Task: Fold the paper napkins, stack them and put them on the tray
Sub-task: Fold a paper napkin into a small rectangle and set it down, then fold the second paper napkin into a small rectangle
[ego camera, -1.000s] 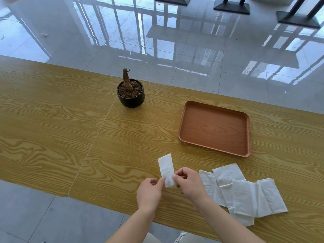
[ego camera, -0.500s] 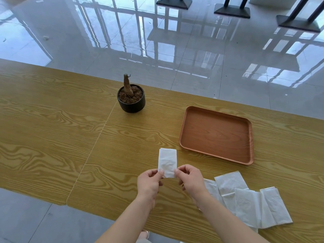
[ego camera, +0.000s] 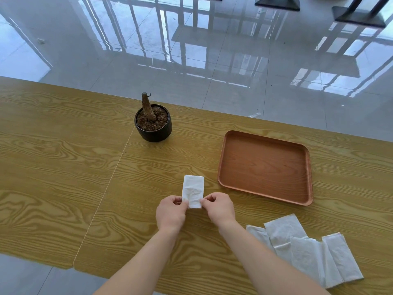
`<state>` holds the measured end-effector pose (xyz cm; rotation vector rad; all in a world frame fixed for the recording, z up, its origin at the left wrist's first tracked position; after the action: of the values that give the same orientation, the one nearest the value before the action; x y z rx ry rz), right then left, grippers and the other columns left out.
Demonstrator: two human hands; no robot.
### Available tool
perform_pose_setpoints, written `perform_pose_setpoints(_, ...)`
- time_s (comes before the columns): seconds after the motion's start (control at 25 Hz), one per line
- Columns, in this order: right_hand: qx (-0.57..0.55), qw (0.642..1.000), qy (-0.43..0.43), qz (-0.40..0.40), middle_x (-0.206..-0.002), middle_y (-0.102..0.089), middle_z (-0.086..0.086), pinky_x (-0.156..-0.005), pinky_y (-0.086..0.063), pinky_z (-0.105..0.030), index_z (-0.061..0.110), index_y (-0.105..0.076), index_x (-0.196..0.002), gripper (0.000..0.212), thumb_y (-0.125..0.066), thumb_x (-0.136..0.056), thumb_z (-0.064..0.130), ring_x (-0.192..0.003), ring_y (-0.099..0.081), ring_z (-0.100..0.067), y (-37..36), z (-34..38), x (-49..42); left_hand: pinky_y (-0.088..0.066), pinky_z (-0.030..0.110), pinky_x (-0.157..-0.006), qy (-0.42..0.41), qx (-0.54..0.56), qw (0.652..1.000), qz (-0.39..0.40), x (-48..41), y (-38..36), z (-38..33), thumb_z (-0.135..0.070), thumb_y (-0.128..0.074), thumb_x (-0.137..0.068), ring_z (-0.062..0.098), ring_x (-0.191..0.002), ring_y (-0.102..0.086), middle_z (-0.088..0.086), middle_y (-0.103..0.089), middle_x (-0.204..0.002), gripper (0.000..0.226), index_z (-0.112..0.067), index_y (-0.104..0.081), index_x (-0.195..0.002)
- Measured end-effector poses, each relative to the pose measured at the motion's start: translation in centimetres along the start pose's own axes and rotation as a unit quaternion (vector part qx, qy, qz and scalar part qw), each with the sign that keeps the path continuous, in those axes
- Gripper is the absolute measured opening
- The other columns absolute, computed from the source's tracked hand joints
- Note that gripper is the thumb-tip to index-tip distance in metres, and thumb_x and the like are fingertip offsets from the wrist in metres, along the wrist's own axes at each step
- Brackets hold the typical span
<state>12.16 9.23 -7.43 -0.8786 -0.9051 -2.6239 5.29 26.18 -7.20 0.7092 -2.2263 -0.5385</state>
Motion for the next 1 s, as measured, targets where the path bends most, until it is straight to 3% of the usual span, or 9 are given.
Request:
perform_pose_setpoints(0.16, 0.066, 0.998, -0.016, 0.004, -0.067, -0.072, 0.011, -0.063, -0.052, -0.030, 0.025, -0.073, -0.067, 0.021, -0.071, -0.082, 0.039, -0.068, -0.066, -0.008, -0.2, -0.3, 0.0, -0.045, 0.027, -0.065, -0.018, -0.053, 0.998, -0.022, 0.3, 0.5, 0.1, -0.037, -0.071, -0.083, 0.009, -0.077, -0.065, -0.013, -0.070, -0.080, 0.011, -0.028, -0.069, -0.090)
perform_pose_setpoints(0.32, 0.100, 0.995, -0.013, 0.007, -0.069, -0.073, 0.010, -0.069, -0.057, -0.033, 0.025, -0.071, -0.071, 0.017, -0.072, -0.079, 0.040, -0.071, -0.068, -0.010, -0.2, -0.1, 0.1, -0.045, 0.031, -0.069, -0.062, -0.093, 0.993, -0.043, 0.6, 0.8, -0.1, -0.037, -0.069, -0.086, 0.013, -0.082, -0.061, -0.008, -0.064, -0.085, 0.019, -0.027, -0.067, -0.103)
perform_pose_setpoints(0.48, 0.137, 0.991, 0.015, 0.006, -0.078, -0.073, 0.009, -0.073, -0.057, -0.035, 0.027, -0.063, -0.078, 0.014, -0.072, -0.078, 0.039, -0.077, -0.067, -0.011, -0.1, 0.3, 0.5, -0.041, 0.030, -0.063, -0.107, -0.145, 0.983, -0.042, 1.1, 0.9, -0.5, -0.037, -0.066, -0.089, 0.012, -0.075, -0.056, -0.009, -0.055, -0.085, 0.019, -0.031, -0.065, -0.106)
perform_pose_setpoints(0.64, 0.094, 0.995, 0.039, 0.023, -0.080, -0.070, 0.010, -0.073, -0.057, -0.035, 0.026, -0.066, -0.080, 0.012, -0.075, -0.078, 0.034, -0.077, -0.066, -0.009, 0.5, 0.3, 1.0, -0.044, 0.031, -0.060, -0.143, -0.166, 0.975, -0.045, 1.6, 1.1, -1.2, -0.033, -0.066, -0.090, 0.014, -0.074, -0.057, -0.007, -0.056, -0.091, 0.023, -0.029, -0.065, -0.112)
perform_pose_setpoints(0.76, 0.047, 0.997, 0.063, 0.022, -0.078, -0.070, 0.010, -0.071, -0.054, -0.031, 0.025, -0.068, -0.079, 0.011, -0.076, -0.078, 0.031, -0.076, -0.065, -0.008, 2.1, -0.4, 1.9, -0.048, 0.032, -0.059, -0.226, -0.202, 0.952, -0.041, 3.1, 0.6, -2.4, -0.027, -0.069, -0.089, 0.016, -0.079, -0.058, -0.006, -0.056, -0.096, 0.027, -0.024, -0.065, -0.115)
perform_pose_setpoints(0.88, 0.034, 0.995, 0.095, -0.001, -0.074, -0.070, 0.011, -0.066, -0.050, -0.023, 0.027, -0.067, -0.077, 0.010, -0.073, -0.082, 0.034, -0.072, -0.064, -0.002, 4.6, -1.8, 3.5, -0.049, 0.031, -0.061, -0.317, -0.220, 0.922, -0.022, 5.6, -0.8, -3.9, -0.024, -0.074, -0.084, 0.017, -0.087, -0.061, -0.005, -0.061, -0.098, 0.026, -0.020, -0.069, -0.109)
perform_pose_setpoints(1.0, 0.029, 0.991, 0.124, -0.037, -0.072, -0.069, 0.014, -0.063, -0.045, -0.014, 0.031, -0.067, -0.076, 0.010, -0.071, -0.085, 0.033, -0.075, -0.062, 0.003, 8.3, -4.1, 5.7, -0.050, 0.030, -0.065, -0.349, -0.227, 0.909, 0.010, 8.3, -2.9, -4.5, -0.027, -0.072, -0.085, 0.015, -0.088, -0.062, -0.008, -0.063, -0.100, 0.022, -0.022, -0.069, -0.107)
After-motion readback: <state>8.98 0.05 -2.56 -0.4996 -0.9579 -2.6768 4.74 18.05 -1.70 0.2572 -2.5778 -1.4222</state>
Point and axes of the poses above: each hand's wrist, its own x-axis away from the middle knuckle, its own y-axis out of the back of the hand, z = x × y, the point moved 6 cm from there along -x, towards the middle knuckle
